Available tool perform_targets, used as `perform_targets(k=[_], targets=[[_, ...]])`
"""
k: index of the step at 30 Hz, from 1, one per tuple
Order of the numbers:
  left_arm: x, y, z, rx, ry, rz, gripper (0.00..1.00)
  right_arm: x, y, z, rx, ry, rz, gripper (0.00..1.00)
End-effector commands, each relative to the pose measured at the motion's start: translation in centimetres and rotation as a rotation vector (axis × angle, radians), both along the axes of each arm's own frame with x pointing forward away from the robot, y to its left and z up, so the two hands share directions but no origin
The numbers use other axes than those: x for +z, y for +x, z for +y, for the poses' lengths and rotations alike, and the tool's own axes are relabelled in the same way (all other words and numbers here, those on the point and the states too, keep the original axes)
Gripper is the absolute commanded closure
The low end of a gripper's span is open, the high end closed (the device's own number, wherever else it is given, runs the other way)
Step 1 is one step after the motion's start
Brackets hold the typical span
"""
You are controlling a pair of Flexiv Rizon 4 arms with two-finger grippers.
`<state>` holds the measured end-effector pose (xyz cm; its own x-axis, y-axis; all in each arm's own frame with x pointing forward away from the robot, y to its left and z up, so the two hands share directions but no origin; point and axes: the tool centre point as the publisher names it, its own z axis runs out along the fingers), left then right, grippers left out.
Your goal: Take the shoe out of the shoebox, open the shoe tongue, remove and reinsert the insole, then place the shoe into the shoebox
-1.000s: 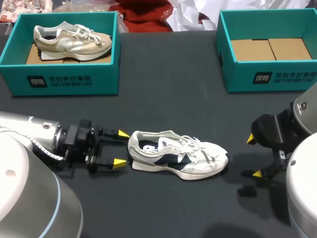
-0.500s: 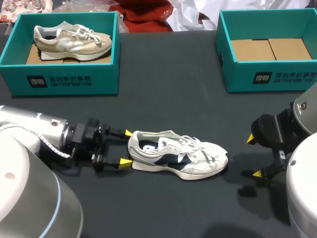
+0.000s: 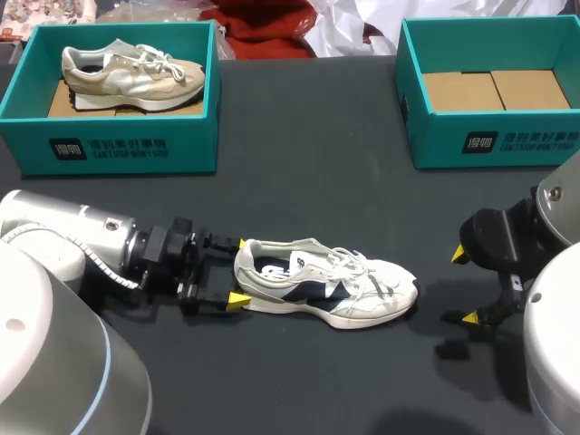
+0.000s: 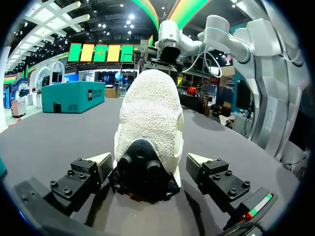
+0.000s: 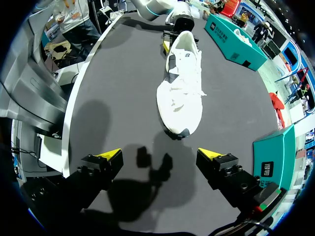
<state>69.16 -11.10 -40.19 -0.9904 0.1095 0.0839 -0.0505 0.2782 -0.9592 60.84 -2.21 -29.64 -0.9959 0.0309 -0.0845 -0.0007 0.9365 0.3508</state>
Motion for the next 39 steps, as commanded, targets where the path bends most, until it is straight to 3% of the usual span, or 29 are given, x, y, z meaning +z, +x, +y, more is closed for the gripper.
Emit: perform_targets(k=[1,39], targets=[[-0.2,0.0,-0.8,0.003,0.005,-0.009,0.0,0.0,-0.2,0.0,-0.001,-0.002,-0.004,0.0],[-1.1,-0.8,-4.3,-0.027,0.004,0.002,0.02,0.0,-0.2,0.0,-0.001,-0.002,-0.004,0.0]])
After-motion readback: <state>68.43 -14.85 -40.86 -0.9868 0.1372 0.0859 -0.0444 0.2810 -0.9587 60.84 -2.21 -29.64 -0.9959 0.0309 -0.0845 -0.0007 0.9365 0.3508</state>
